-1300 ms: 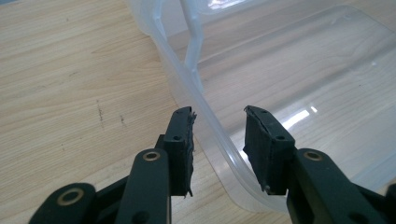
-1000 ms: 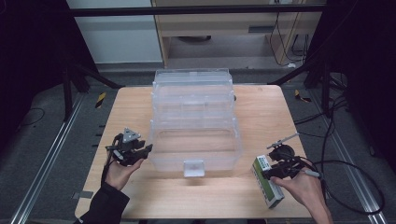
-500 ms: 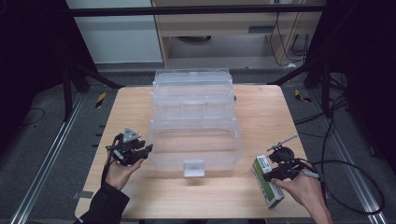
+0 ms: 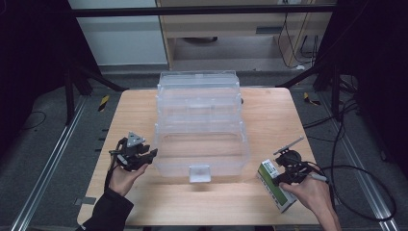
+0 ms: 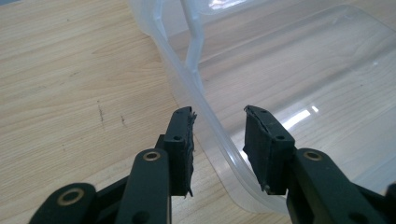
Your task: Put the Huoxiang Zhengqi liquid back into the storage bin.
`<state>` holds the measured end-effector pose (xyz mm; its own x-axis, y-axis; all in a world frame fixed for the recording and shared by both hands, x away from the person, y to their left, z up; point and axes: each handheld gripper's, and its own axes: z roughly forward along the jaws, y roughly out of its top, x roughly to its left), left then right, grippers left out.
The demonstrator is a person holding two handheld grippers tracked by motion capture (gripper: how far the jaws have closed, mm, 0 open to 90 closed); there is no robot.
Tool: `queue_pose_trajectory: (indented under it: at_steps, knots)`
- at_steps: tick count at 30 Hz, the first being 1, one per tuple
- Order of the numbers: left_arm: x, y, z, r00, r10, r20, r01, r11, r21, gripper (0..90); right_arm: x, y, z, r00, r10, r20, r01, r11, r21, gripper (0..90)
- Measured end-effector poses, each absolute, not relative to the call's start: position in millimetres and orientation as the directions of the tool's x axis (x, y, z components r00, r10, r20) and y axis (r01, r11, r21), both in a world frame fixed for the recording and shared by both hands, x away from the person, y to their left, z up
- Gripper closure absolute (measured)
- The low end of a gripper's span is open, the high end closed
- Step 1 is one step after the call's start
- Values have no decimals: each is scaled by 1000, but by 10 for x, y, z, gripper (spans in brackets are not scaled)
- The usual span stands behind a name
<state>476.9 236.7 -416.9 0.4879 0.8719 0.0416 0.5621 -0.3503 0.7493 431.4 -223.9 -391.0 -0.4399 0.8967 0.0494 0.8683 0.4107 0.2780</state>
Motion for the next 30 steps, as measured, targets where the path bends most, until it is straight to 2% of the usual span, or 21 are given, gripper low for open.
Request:
queue_pose_trajectory:
  at_steps: [8, 22, 30]
  knots:
    - [4768, 2364, -4168, 488, 872, 44, 563, -353, 748, 618, 4327, -2212, -3956, -469, 883, 34, 856, 444, 263, 599]
    - [4767, 2354, -4170, 485, 873, 46, 565, -353, 746, 621, 4389, -2180, -3941, -450, 893, 26, 876, 435, 207, 641]
    - [4769, 2350, -4176, 486, 873, 46, 564, -354, 746, 624, 4374, -2234, -3853, -450, 892, 33, 868, 429, 251, 641]
